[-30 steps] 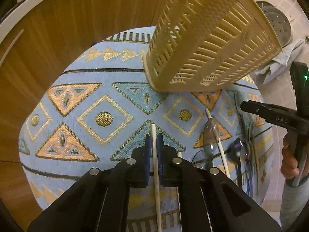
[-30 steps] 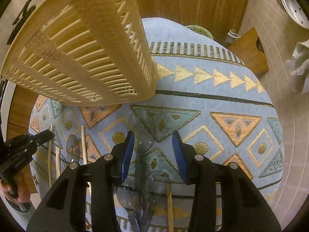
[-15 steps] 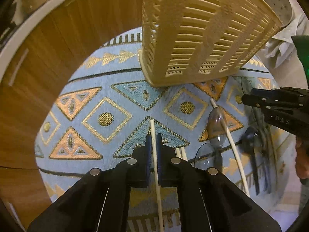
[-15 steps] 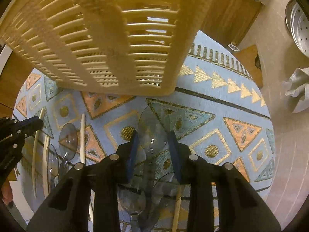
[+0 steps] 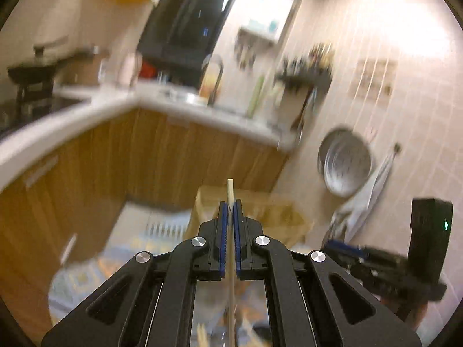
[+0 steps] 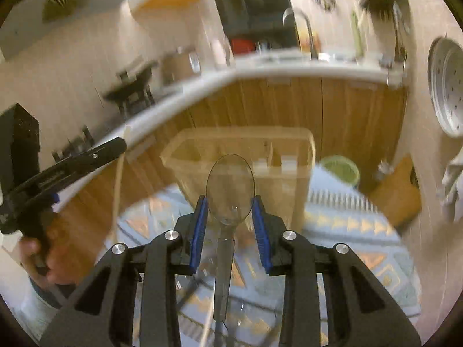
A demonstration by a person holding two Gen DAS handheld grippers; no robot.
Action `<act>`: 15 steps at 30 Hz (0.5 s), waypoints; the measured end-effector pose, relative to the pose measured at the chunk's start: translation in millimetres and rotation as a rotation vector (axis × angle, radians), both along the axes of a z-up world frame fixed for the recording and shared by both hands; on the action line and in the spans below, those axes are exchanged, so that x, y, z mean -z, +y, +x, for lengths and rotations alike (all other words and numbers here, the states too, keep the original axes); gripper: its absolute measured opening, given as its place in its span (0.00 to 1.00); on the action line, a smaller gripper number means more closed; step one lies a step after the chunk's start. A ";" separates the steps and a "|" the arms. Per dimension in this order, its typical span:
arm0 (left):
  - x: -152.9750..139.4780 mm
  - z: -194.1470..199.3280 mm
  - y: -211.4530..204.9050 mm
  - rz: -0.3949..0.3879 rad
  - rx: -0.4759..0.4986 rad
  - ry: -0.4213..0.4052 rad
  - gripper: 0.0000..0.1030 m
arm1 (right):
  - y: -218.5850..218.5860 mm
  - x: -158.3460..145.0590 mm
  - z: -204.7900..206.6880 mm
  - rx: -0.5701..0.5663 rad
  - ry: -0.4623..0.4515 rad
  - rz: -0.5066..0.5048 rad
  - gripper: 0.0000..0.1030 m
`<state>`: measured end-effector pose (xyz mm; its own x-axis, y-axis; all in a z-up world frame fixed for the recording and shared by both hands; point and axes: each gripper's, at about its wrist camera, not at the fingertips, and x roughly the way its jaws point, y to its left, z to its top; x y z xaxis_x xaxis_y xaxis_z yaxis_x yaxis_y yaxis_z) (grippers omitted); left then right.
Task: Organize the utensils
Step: 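Lift both held utensils over the beige holder and open both grippers to drop them in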
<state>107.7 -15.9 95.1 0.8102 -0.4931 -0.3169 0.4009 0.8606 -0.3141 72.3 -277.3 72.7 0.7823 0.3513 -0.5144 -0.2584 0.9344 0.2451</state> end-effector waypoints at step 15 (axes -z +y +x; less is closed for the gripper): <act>-58.2 51.5 -52.1 -0.048 -0.206 -0.352 0.02 | -44.2 -54.4 87.8 0.309 -0.295 -0.059 0.28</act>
